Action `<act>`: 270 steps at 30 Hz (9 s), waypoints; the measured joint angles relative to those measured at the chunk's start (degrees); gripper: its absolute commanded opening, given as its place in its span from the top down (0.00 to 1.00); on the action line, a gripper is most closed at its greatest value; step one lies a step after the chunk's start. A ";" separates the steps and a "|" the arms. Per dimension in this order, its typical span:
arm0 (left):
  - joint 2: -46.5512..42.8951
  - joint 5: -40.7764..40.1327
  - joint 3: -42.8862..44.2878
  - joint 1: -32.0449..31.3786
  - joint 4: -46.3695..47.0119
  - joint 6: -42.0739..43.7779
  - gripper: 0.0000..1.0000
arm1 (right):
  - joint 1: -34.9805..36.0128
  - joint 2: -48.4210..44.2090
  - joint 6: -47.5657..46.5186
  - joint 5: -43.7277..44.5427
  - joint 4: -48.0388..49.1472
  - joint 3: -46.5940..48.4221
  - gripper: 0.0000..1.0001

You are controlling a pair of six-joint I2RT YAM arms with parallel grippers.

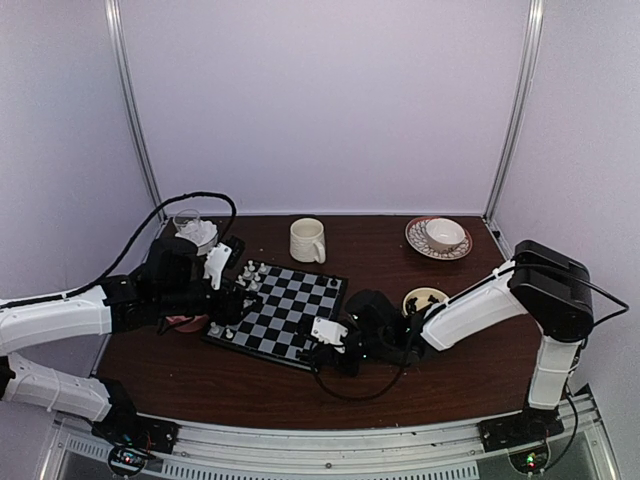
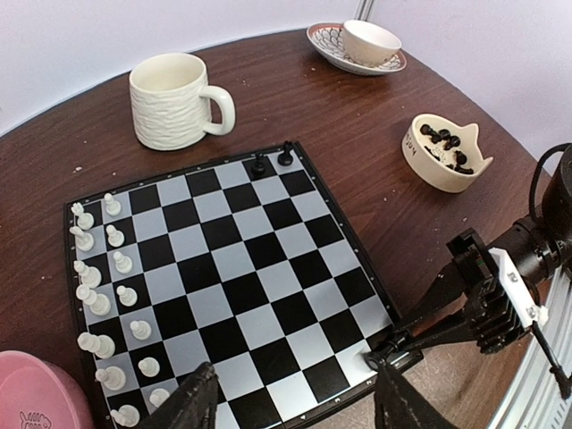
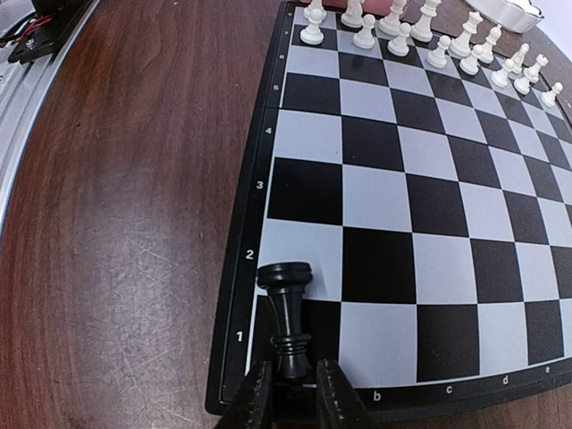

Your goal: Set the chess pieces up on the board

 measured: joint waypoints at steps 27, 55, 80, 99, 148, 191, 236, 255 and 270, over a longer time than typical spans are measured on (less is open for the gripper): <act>0.04 9.09 -2.19 -0.76 6.21 1.64 0.39 | 0.35 -3.13 -0.09 -0.02 -3.91 1.81 0.95; 19.89 20.26 1.75 -4.57 12.83 13.94 0.46 | -0.96 -9.55 -0.09 -1.18 -3.37 -1.73 0.96; 25.03 24.37 7.45 -6.60 4.20 15.89 0.52 | -0.96 -11.74 -0.07 -2.80 1.60 -4.98 0.95; 26.08 24.92 8.48 -6.80 2.16 16.46 0.62 | -0.96 -12.26 -0.09 -2.62 2.69 -5.79 0.96; 13.53 27.89 -1.20 -7.08 18.05 10.82 0.91 | -1.42 -23.30 17.29 -4.17 23.04 -14.36 0.39; 10.23 36.26 -8.04 -7.13 36.72 5.03 0.89 | -0.90 -16.61 30.08 -18.29 36.00 -13.92 0.80; -6.58 -11.08 -11.26 -0.09 13.81 0.74 0.03 | 2.03 -7.63 10.34 12.94 -21.79 14.69 0.98; -6.38 -16.04 -11.26 -0.09 11.30 0.72 0.03 | -0.76 1.68 7.91 23.89 -36.24 27.32 1.00; -6.38 -15.39 -11.26 -0.09 11.30 0.76 0.03 | -8.55 6.93 7.48 16.85 -44.15 35.85 0.99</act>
